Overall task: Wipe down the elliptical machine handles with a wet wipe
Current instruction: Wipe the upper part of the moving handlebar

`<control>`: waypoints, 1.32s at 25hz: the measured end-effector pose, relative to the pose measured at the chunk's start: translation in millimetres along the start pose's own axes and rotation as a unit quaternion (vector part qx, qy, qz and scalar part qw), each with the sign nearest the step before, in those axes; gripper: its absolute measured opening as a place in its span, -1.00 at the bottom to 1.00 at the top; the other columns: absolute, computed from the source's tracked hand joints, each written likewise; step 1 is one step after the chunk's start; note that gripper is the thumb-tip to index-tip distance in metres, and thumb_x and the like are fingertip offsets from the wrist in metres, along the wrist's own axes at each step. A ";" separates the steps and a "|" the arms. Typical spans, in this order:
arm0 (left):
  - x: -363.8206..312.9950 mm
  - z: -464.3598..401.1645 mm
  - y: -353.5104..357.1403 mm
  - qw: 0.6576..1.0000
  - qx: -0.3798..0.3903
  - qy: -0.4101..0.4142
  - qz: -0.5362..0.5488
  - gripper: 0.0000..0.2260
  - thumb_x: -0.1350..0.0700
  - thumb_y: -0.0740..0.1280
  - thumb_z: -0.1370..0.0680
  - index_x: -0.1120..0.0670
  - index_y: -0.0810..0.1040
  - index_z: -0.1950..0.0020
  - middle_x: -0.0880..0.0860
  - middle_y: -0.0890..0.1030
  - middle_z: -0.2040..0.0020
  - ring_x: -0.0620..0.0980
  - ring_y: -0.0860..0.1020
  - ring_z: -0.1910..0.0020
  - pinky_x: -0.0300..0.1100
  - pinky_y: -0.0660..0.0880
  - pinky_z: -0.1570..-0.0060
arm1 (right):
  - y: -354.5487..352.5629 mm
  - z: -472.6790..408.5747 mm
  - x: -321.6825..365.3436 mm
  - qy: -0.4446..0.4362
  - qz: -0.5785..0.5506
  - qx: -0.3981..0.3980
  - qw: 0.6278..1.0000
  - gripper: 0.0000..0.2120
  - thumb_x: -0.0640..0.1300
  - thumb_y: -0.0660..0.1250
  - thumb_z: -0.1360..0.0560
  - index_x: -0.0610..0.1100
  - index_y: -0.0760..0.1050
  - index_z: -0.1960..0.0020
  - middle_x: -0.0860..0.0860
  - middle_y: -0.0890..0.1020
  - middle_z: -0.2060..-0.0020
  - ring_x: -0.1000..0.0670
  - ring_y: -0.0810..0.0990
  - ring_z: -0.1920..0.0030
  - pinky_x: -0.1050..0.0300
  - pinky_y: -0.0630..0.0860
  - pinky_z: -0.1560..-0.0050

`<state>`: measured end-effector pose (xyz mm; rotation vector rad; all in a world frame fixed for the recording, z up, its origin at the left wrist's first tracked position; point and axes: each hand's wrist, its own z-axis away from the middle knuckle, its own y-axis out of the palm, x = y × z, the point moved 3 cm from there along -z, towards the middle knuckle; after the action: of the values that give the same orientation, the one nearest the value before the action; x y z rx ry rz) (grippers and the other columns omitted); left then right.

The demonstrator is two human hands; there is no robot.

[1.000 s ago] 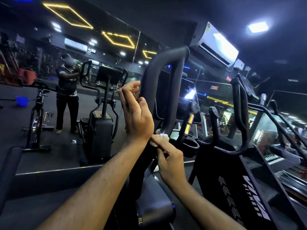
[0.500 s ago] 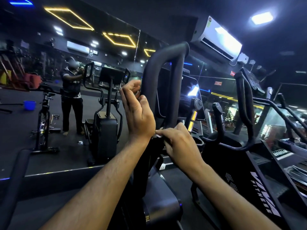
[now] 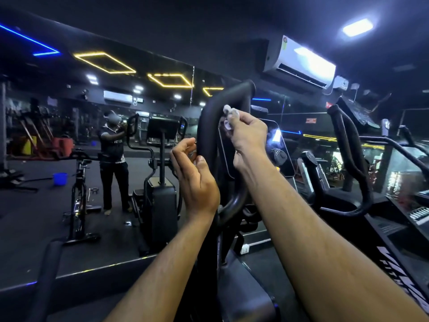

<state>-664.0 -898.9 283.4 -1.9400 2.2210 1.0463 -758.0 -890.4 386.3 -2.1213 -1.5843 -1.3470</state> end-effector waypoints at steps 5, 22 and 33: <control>-0.9 -0.1 1.2 1.000 -0.004 -0.001 -0.001 -0.70 0.34 0.17 -0.58 0.21 0.42 -0.30 0.14 0.48 -0.27 -0.15 0.46 -0.22 -0.31 0.38 -0.27 | -12.2 11.9 -7.5 -0.093 0.237 0.051 0.966 -0.83 -0.17 0.39 -0.58 -0.07 0.70 0.15 0.07 0.72 0.26 0.14 0.64 0.22 0.19 0.58 0.10; 1.6 -2.5 -2.5 0.996 -0.047 -0.032 0.072 -0.72 0.26 0.12 -0.63 -0.05 0.36 -0.25 -0.06 0.46 -0.21 0.05 0.52 -0.24 0.01 0.47 -0.34 | -76.6 104.6 -51.1 -0.004 0.509 0.191 0.839 -0.83 -0.14 0.32 -0.59 -0.08 0.63 0.14 0.03 0.64 0.38 0.06 0.60 0.47 0.14 0.56 0.41; 5.0 -5.4 1.6 0.998 -0.021 -0.042 0.039 -0.74 0.20 0.12 -0.64 -0.09 0.36 -0.26 0.04 0.48 -0.25 0.05 0.49 -0.27 -0.01 0.43 -0.36 | -0.5 -10.2 3.1 0.110 0.112 -0.039 0.987 -0.79 -0.35 0.32 -0.48 -0.14 0.62 0.25 -0.06 0.58 0.40 -0.02 0.53 0.43 0.14 0.48 0.36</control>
<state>-664.4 -905.9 286.3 -1.8021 2.2658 1.1707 -763.9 -894.2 394.3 -2.0378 -1.1890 -1.5243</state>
